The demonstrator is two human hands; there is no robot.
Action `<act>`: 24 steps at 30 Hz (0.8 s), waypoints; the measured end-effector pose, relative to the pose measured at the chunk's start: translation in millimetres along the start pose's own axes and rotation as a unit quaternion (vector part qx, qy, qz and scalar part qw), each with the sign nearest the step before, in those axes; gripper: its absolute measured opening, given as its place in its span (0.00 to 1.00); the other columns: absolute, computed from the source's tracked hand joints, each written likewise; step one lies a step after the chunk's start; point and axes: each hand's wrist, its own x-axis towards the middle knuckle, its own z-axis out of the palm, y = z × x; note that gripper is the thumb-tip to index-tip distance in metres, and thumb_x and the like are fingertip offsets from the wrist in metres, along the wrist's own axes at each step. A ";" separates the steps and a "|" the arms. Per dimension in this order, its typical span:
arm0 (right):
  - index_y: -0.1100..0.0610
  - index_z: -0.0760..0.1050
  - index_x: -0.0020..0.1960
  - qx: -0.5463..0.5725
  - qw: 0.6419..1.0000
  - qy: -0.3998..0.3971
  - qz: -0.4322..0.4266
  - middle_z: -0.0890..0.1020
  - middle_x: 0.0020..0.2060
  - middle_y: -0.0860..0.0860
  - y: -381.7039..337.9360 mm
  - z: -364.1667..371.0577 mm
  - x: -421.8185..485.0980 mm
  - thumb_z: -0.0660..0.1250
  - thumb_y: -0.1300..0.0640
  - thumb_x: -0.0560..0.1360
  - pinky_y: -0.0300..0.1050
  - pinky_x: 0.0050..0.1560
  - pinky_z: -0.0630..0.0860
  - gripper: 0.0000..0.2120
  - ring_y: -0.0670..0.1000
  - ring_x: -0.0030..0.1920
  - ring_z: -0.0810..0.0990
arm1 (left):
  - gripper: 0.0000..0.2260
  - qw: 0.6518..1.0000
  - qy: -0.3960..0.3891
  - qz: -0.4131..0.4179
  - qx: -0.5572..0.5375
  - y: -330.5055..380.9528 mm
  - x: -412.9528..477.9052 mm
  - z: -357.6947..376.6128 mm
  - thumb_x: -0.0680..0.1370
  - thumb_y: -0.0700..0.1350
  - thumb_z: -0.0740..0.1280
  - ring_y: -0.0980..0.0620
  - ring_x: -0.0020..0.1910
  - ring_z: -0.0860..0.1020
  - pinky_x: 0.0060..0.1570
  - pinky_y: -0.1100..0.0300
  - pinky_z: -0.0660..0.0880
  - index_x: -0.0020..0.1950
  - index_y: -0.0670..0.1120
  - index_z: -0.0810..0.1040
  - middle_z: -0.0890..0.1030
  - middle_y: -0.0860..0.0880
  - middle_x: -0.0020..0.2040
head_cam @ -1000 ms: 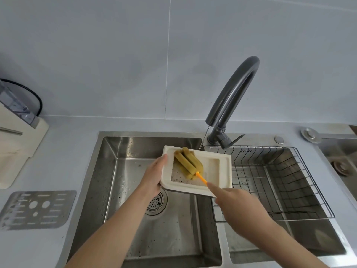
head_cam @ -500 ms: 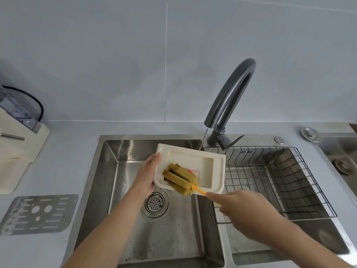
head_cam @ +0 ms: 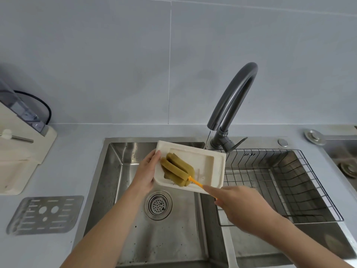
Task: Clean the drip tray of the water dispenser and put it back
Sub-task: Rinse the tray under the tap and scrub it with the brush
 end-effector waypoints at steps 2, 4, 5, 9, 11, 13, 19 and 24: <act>0.43 0.54 0.72 -0.019 0.999 -0.013 -0.028 0.79 0.56 0.47 0.1 0.8 -2.3 0.54 0.62 0.77 0.40 0.36 0.65 0.27 0.54 0.51 0.78 | 0.08 1.000 -0.006 0.014 0.011 4.2 0.7 1.6 0.79 0.44 0.59 0.51 0.43 0.80 0.46 0.55 0.78 0.48 0.49 0.78 0.81 0.47 0.44; 0.44 0.54 0.72 -0.040 0.998 -0.025 -0.051 0.78 0.56 0.49 1.1 -2.9 -2.8 0.54 0.64 0.76 0.43 0.39 0.66 0.29 0.55 0.51 0.78 | 0.07 0.999 -0.007 0.024 0.026 6.2 0.6 3.8 0.78 0.43 0.60 0.54 0.39 0.81 0.40 0.60 0.79 0.48 0.49 0.78 0.81 0.49 0.42; 0.44 0.54 0.72 -0.049 0.997 -0.032 -0.057 0.78 0.55 0.49 2.8 -6.6 -1.8 0.54 0.65 0.76 0.44 0.39 0.68 0.29 0.55 0.51 0.78 | 0.07 0.999 -0.007 0.026 0.032 6.8 -0.4 5.1 0.78 0.43 0.60 0.53 0.39 0.81 0.40 0.59 0.79 0.48 0.49 0.78 0.81 0.49 0.42; 0.43 0.56 0.71 -0.106 0.991 -0.037 -0.073 0.79 0.53 0.48 16.4 -26.4 1.6 0.54 0.68 0.74 0.46 0.43 0.73 0.31 0.53 0.50 0.78 | 0.07 0.999 0.000 0.028 0.039 8.1 -4.1 4.9 0.78 0.42 0.60 0.50 0.42 0.78 0.46 0.53 0.76 0.51 0.49 0.77 0.79 0.49 0.43; 0.42 0.55 0.72 -0.129 0.988 -0.035 -0.082 0.79 0.53 0.48 22.0 -34.7 1.9 0.53 0.68 0.74 0.46 0.45 0.73 0.32 0.53 0.50 0.78 | 0.07 0.999 0.005 0.031 0.043 9.7 -4.5 3.5 0.78 0.42 0.61 0.50 0.43 0.76 0.46 0.52 0.75 0.49 0.51 0.77 0.79 0.49 0.43; 0.42 0.55 0.72 -0.146 0.984 -0.036 -0.092 0.78 0.55 0.47 24.4 -41.9 2.9 0.52 0.69 0.74 0.46 0.47 0.73 0.33 0.53 0.51 0.78 | 0.07 0.998 0.004 0.034 0.050 10.8 -4.1 2.6 0.78 0.42 0.61 0.50 0.43 0.76 0.46 0.53 0.74 0.53 0.49 0.76 0.78 0.49 0.44; 0.37 0.53 0.72 -0.130 0.989 0.000 -0.077 0.77 0.53 0.43 31.8 -52.1 2.9 0.55 0.64 0.77 0.43 0.47 0.75 0.31 0.48 0.48 0.78 | 0.12 0.998 0.006 0.024 0.056 14.6 -3.0 -4.9 0.77 0.43 0.61 0.48 0.46 0.77 0.53 0.47 0.74 0.60 0.46 0.74 0.79 0.48 0.46; 0.40 0.54 0.72 -0.106 0.991 0.016 -0.083 0.78 0.53 0.44 25.5 -34.7 17.1 0.55 0.65 0.76 0.45 0.42 0.77 0.31 0.51 0.49 0.79 | 0.10 0.999 -0.001 0.013 0.038 16.9 -3.1 -2.0 0.78 0.43 0.60 0.48 0.45 0.78 0.52 0.48 0.75 0.57 0.47 0.75 0.79 0.47 0.46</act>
